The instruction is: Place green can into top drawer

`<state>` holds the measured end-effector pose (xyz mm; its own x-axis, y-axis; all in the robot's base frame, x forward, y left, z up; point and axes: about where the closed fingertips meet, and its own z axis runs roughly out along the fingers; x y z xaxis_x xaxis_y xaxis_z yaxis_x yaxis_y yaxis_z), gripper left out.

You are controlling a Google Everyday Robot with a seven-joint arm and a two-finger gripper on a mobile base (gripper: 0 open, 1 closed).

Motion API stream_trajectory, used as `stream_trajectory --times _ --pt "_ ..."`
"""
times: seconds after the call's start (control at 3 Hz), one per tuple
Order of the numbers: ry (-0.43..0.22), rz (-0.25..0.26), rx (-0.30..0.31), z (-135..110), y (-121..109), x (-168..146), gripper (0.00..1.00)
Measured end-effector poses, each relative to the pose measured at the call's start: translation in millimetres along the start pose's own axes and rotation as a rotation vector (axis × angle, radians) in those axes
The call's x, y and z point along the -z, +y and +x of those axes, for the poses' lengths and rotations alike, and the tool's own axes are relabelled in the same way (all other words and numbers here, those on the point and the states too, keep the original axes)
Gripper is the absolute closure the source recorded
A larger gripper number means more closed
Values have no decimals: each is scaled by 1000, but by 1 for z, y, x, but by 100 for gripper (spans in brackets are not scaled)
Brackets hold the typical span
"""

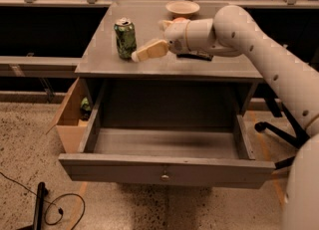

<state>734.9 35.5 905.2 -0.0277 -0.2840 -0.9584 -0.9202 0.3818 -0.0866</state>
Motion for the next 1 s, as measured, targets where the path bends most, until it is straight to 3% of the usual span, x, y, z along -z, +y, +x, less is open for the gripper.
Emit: stream_trajectory --times 0.33,1.0 --pt "-66 -12 -13 -10 -6 -44 0" --pt "-162 -35 -10 -28 -26 -101 41"
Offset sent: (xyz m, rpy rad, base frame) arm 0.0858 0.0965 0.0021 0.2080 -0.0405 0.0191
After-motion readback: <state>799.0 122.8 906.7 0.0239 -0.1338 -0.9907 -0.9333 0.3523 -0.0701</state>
